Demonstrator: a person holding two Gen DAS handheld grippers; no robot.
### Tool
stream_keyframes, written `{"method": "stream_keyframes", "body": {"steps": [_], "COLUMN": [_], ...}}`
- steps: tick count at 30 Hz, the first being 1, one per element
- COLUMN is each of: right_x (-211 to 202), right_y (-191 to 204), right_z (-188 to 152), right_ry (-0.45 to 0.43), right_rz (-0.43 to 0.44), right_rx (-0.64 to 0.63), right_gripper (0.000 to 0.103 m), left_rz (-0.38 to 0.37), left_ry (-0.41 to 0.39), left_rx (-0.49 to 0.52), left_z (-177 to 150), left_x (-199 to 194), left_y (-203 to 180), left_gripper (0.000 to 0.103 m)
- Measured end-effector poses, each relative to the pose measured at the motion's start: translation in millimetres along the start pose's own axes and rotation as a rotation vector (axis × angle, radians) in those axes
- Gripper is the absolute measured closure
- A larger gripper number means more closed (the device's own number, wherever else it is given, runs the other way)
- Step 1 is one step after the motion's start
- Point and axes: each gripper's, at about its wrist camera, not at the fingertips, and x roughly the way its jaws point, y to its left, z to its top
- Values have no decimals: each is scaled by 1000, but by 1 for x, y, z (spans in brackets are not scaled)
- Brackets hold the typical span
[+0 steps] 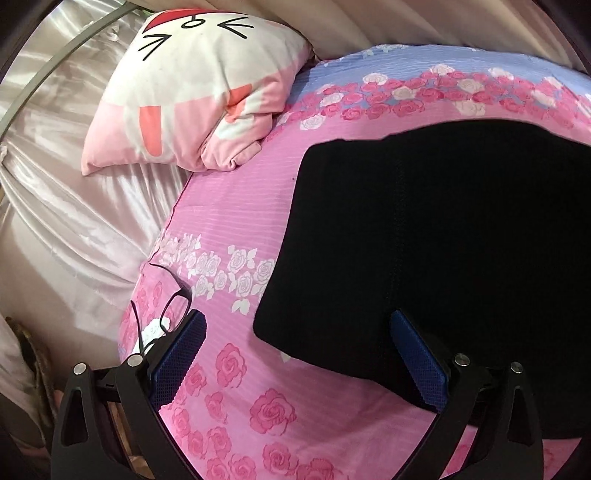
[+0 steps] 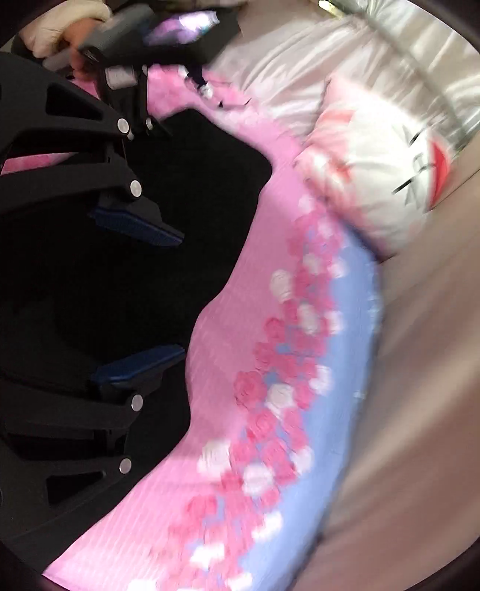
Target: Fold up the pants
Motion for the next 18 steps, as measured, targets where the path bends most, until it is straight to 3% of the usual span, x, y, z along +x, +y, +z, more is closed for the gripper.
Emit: {"method": "stream_keyframes", "body": {"steps": [3, 5, 8, 13, 15, 18], "right_x": [-7, -26, -83, -194, -248, -309], "right_y": [-1, -30, -76, -152, -182, -233], "right_z": [-46, -83, -123, -207, -242, -302], "right_ry": [75, 105, 55, 7, -39, -23], "right_rz": [-77, -135, -171, -332, -412, -557], "right_rx": [-44, 31, 173, 335, 424, 561], "right_gripper": [48, 48, 48, 48, 48, 48], "left_rz": [-15, -40, -97, -185, -241, -307], "left_ry": [-13, -15, -16, -57, -66, -87], "left_rx": [-25, -25, -6, 82, 117, 184], "left_z": [6, 12, 20, 24, 21, 12], "left_x": [-23, -41, -75, -132, -157, -193], "left_y": [0, -10, -44, -120, -154, -205], "left_gripper": [5, 5, 5, 5, 5, 5]}}
